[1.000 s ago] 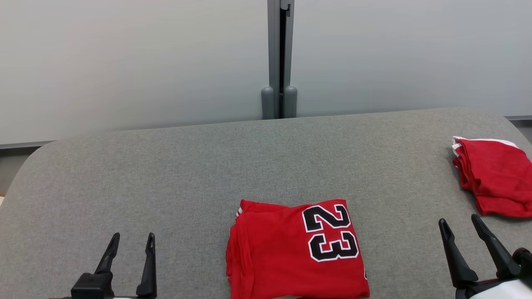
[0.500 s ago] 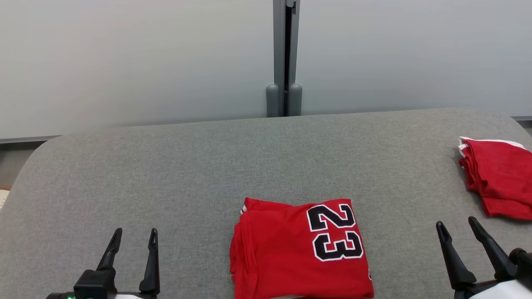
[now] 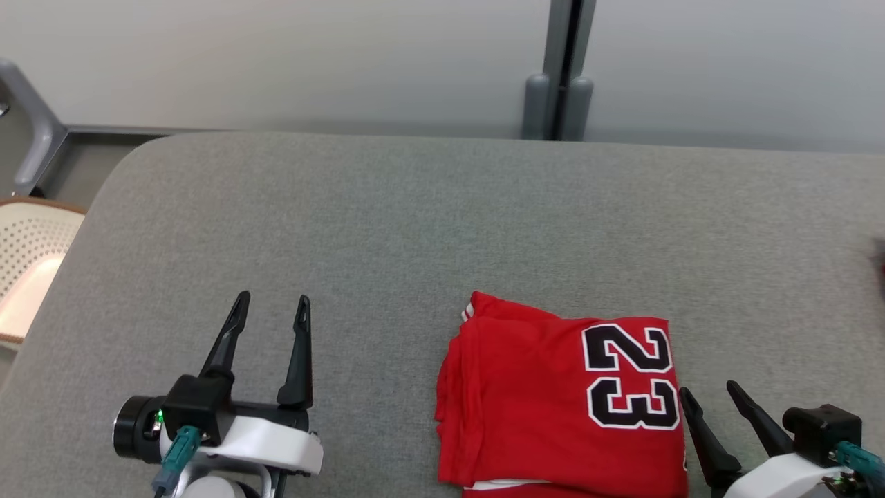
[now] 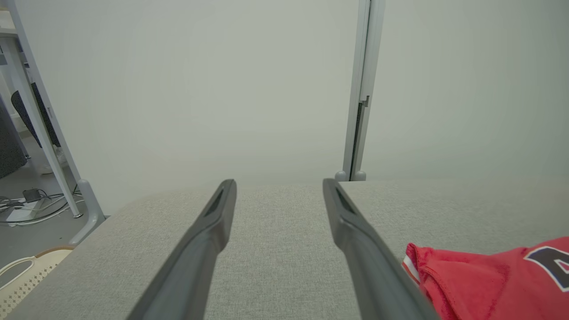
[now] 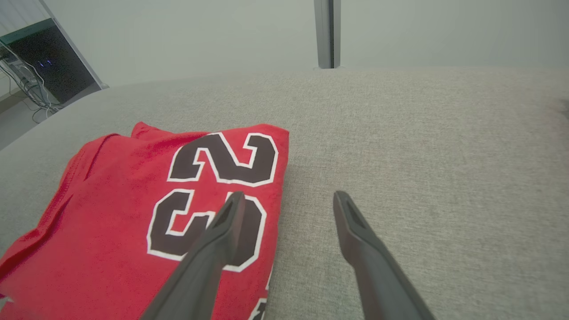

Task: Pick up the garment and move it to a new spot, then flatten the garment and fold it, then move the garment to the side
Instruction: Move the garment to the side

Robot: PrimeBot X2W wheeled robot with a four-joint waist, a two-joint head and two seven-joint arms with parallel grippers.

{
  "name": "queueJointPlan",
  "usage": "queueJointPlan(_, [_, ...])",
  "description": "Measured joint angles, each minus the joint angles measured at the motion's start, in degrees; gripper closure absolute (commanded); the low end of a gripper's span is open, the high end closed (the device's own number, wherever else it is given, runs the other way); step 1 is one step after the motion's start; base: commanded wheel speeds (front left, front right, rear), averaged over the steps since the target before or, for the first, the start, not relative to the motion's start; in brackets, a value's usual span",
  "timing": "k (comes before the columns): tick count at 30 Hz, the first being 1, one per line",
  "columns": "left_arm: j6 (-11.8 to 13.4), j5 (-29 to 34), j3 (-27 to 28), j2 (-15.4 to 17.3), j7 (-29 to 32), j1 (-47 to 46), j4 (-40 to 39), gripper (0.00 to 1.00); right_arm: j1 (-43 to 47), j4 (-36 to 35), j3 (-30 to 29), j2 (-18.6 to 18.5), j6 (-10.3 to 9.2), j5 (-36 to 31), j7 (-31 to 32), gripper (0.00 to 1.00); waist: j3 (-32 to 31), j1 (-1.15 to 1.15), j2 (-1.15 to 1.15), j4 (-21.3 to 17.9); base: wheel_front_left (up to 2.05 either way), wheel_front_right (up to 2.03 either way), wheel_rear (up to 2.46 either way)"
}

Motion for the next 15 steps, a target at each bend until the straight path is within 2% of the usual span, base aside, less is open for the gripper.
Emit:
queueJointPlan(5, [-0.4, 0.0, -0.8, -1.2, -1.0, -3.4, 1.4, 0.00, -3.4, 7.3, 2.9, -0.1, 0.00, 2.5, 0.5, 0.00, 3.6, 0.00, 0.00, 3.3, 0.00, 0.00, 0.00])
queueJointPlan(6, [-0.4, 0.0, -0.9, -1.4, -1.1, -3.8, 1.6, 0.00, -3.9, 8.4, 3.6, -0.2, 0.00, 3.0, 0.8, 0.20, 4.2, 0.00, 0.00, 3.9, 0.00, 0.00, 0.00])
queueJointPlan(8, [-0.4, 0.1, -0.9, -1.6, -1.3, -4.4, 1.8, 0.00, -5.1, 9.5, 4.4, -0.5, 0.00, 4.3, 0.7, 1.00, 5.3, 0.00, 0.00, 5.0, 0.00, 0.00, 0.00])
queueJointPlan(12, [-0.4, 0.7, -0.8, -2.0, -1.4, -5.4, 1.3, 0.00, -6.5, 10.2, 6.1, -1.7, 0.02, 5.8, 0.0, 1.00, 6.9, 0.00, 0.00, 6.1, 0.00, 0.00, 0.00])
queueJointPlan(15, [-0.3, 1.5, -0.3, -1.9, -1.4, -5.4, 0.0, 0.00, -6.9, 9.9, 7.1, -2.5, 0.08, 6.2, -1.3, 1.00, 7.1, 0.00, 0.00, 5.4, 0.00, 0.00, 0.00])
